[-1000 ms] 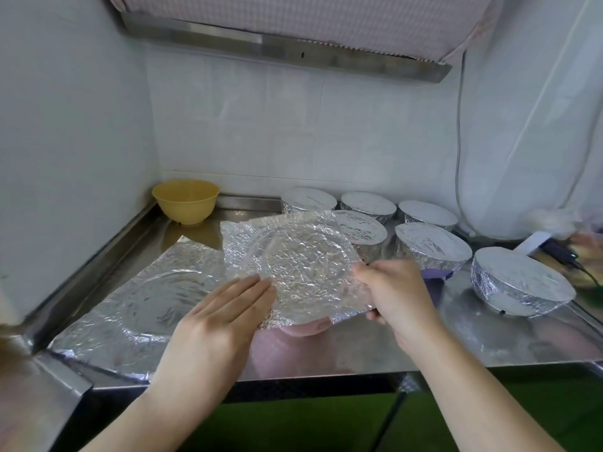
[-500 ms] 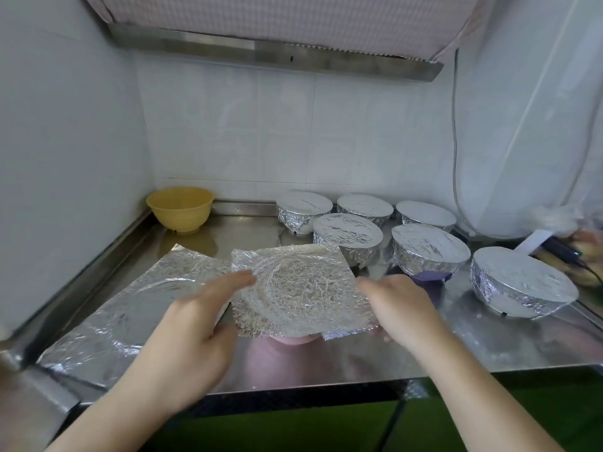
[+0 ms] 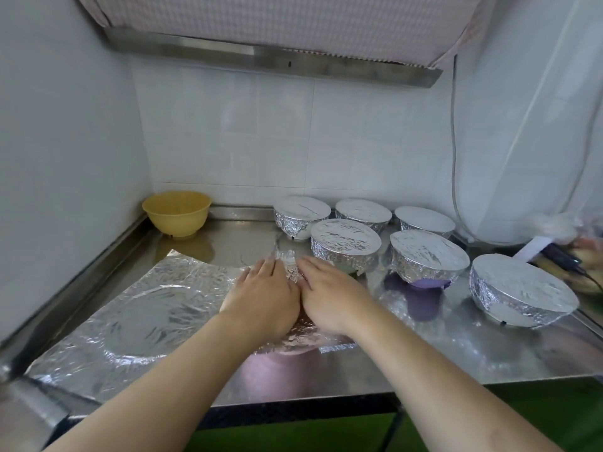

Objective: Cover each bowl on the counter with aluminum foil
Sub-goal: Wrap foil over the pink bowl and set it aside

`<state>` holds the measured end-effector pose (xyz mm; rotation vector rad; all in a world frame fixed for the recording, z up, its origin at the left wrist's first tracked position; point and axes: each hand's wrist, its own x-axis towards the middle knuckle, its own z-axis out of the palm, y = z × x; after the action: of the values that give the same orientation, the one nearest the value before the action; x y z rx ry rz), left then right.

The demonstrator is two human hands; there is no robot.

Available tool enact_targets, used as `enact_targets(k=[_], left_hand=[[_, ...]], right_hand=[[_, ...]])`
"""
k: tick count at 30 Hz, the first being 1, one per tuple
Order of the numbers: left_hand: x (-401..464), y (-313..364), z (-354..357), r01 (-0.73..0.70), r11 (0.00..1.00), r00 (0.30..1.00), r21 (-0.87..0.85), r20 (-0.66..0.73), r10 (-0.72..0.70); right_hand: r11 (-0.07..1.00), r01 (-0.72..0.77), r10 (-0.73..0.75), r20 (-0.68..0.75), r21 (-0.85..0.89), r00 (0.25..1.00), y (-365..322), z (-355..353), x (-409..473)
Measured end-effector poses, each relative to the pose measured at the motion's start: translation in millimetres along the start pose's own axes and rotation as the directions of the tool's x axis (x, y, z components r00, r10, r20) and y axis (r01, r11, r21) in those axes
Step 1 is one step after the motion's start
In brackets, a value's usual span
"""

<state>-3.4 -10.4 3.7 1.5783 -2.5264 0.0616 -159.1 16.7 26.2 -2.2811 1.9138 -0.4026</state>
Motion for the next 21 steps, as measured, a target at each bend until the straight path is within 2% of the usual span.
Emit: enact_targets(k=[6, 10, 13, 17, 21], left_hand=[[-6, -1, 8, -0.055, 0.994, 0.998, 0.096, -0.011, 0.056], [-5, 1, 10, -0.011, 1.0, 0.999, 0.019, -0.048, 0.012], [-8, 0, 9, -0.035, 0.999, 0.996, 0.03, -0.079, 0.037], [-8, -1, 8, 0.005, 0.99, 0.992, -0.143, -0.122, -0.023], [-6, 0, 11, 0.011, 0.993, 0.989, -0.119, -0.145, -0.028]], right_hand=[[0.998, 0.048, -0.049, -0.042, -0.036, 0.998, 2, 8, -4], [0.999, 0.036, -0.035, -0.036, 0.037, 0.999, 3, 5, 4], [0.996, 0.092, -0.092, -0.013, 0.006, 0.996, 2, 6, 11], [0.996, 0.083, -0.083, -0.016, -0.024, 0.996, 4, 11, 12], [0.999, 0.054, -0.054, 0.021, 0.003, 0.998, 2, 6, 13]])
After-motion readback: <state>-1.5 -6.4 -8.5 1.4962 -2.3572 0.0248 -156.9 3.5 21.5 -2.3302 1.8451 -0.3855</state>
